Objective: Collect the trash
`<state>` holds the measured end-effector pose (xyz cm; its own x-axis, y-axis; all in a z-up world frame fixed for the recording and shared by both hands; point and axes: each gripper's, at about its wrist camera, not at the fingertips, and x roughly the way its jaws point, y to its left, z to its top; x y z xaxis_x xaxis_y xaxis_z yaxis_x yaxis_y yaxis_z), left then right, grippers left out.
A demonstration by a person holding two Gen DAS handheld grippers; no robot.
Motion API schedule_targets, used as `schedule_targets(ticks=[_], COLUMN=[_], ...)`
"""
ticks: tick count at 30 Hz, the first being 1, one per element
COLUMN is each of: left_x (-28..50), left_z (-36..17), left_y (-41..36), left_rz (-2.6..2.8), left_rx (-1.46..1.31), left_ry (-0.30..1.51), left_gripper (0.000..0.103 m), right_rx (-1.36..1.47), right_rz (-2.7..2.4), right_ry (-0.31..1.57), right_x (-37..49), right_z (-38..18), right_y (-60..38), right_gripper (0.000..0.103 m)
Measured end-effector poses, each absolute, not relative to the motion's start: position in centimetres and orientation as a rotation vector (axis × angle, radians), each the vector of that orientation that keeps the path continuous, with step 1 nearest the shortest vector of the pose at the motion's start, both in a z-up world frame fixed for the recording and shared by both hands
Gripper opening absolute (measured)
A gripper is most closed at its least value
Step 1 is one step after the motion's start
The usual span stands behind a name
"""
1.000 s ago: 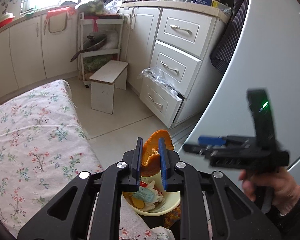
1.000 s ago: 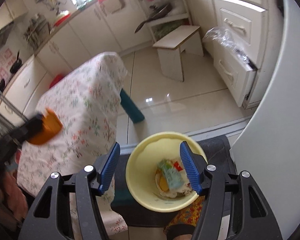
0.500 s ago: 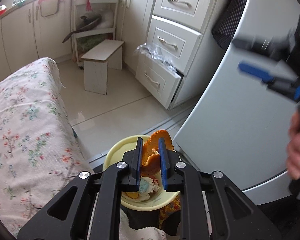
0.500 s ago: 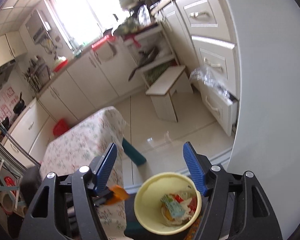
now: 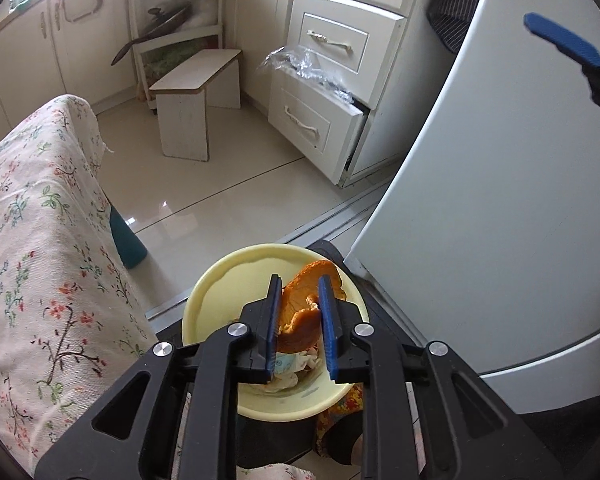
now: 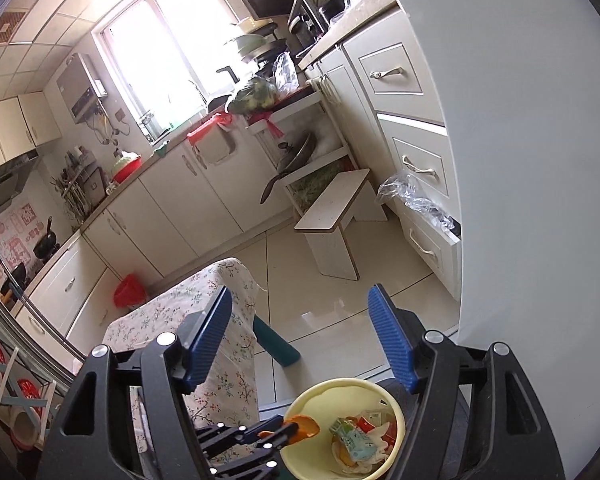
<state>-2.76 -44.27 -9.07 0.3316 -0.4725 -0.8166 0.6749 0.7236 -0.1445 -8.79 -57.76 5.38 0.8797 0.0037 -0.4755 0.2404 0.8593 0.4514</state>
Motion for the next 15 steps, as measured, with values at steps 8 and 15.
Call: schedule_targets(ticks=[8, 15], left_x=[-2.6, -3.2], left_z=[-8.8, -7.7], left_y=[-44.6, -44.2], left_rz=[-0.728, -0.708], left_rx=[0.255, 0.257], left_ry=[0.957, 0.925], left_gripper=[0.049, 0.061], right_rx=[0.529, 0.521], right_rz=[-0.118, -0.116], right_ry=[0.484, 0.488], right_x=[-8.5, -8.3], right_z=[5.4, 5.4], right_y=[-57.6, -57.4], right_gripper=[0.068, 0.071])
